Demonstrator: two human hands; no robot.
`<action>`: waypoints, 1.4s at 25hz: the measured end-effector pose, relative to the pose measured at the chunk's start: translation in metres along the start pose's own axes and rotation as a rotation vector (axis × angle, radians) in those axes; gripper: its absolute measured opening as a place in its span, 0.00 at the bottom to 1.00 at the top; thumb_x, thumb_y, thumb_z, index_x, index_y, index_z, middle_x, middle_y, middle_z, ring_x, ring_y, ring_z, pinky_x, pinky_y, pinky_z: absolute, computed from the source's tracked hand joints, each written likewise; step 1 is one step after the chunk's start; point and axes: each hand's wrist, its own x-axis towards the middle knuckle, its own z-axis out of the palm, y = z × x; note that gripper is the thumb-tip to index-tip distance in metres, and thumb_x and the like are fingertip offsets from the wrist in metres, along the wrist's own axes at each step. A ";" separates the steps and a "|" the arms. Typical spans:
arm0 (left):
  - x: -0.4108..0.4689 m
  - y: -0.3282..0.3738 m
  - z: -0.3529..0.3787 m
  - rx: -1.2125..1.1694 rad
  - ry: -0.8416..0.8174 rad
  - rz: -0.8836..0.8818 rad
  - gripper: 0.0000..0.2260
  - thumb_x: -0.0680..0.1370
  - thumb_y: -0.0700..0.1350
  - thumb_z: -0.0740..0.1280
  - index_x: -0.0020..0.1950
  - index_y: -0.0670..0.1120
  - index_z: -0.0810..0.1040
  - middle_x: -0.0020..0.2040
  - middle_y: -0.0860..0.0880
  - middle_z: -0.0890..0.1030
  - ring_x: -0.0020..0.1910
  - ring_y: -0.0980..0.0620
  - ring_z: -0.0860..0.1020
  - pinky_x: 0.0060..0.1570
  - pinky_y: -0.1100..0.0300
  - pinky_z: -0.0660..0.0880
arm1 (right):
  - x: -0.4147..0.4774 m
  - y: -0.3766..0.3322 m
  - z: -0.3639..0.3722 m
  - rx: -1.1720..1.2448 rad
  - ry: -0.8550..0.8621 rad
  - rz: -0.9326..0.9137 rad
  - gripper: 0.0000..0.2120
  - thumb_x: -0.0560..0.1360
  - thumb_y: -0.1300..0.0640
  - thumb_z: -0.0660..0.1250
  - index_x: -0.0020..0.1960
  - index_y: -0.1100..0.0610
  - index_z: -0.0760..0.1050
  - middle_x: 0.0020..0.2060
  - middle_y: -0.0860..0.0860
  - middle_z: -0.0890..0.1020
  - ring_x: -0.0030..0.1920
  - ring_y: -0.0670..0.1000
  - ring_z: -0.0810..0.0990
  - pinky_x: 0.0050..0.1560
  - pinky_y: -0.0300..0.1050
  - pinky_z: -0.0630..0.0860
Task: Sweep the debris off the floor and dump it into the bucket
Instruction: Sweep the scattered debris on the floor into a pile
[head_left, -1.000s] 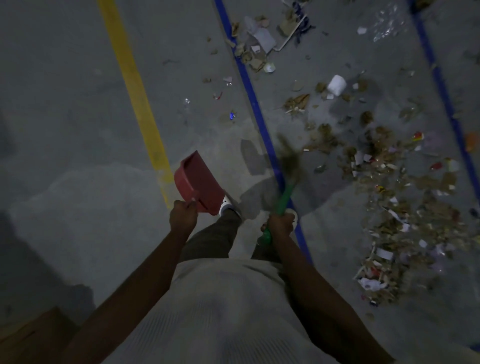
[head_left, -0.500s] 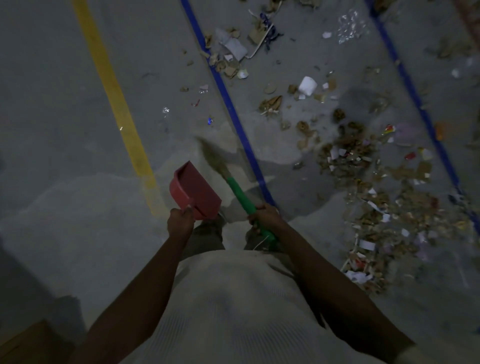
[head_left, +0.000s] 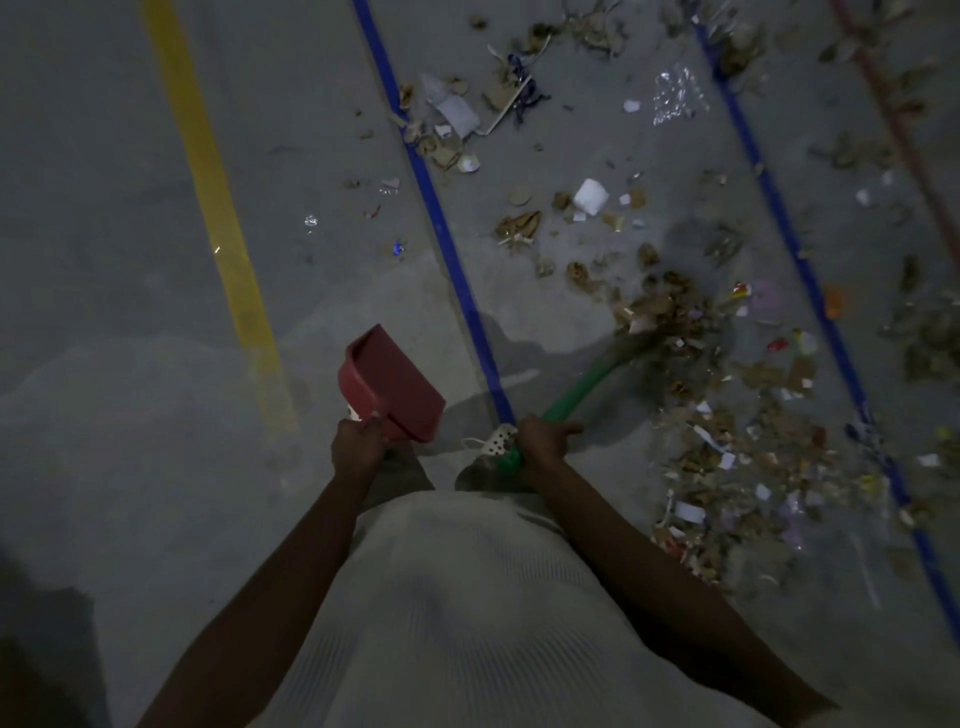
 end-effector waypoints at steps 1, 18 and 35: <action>-0.002 0.002 0.000 -0.022 -0.001 -0.003 0.25 0.80 0.59 0.63 0.57 0.35 0.80 0.54 0.37 0.82 0.54 0.37 0.80 0.56 0.48 0.76 | -0.006 0.000 0.001 0.024 -0.025 -0.015 0.42 0.79 0.59 0.64 0.82 0.56 0.38 0.64 0.62 0.73 0.48 0.59 0.81 0.50 0.50 0.78; 0.105 -0.001 -0.219 -0.436 0.276 -0.120 0.28 0.80 0.57 0.64 0.60 0.30 0.76 0.58 0.29 0.78 0.57 0.32 0.78 0.57 0.41 0.76 | -0.148 -0.074 0.223 -0.481 -0.595 -0.342 0.21 0.72 0.68 0.67 0.59 0.55 0.63 0.37 0.60 0.76 0.26 0.52 0.72 0.26 0.44 0.70; 0.197 0.042 -0.261 -0.277 0.154 -0.207 0.28 0.79 0.58 0.65 0.62 0.33 0.75 0.58 0.32 0.79 0.56 0.34 0.79 0.56 0.41 0.77 | -0.118 -0.170 0.322 -0.740 -0.482 -0.325 0.02 0.79 0.63 0.64 0.51 0.59 0.74 0.49 0.61 0.80 0.48 0.60 0.80 0.55 0.47 0.81</action>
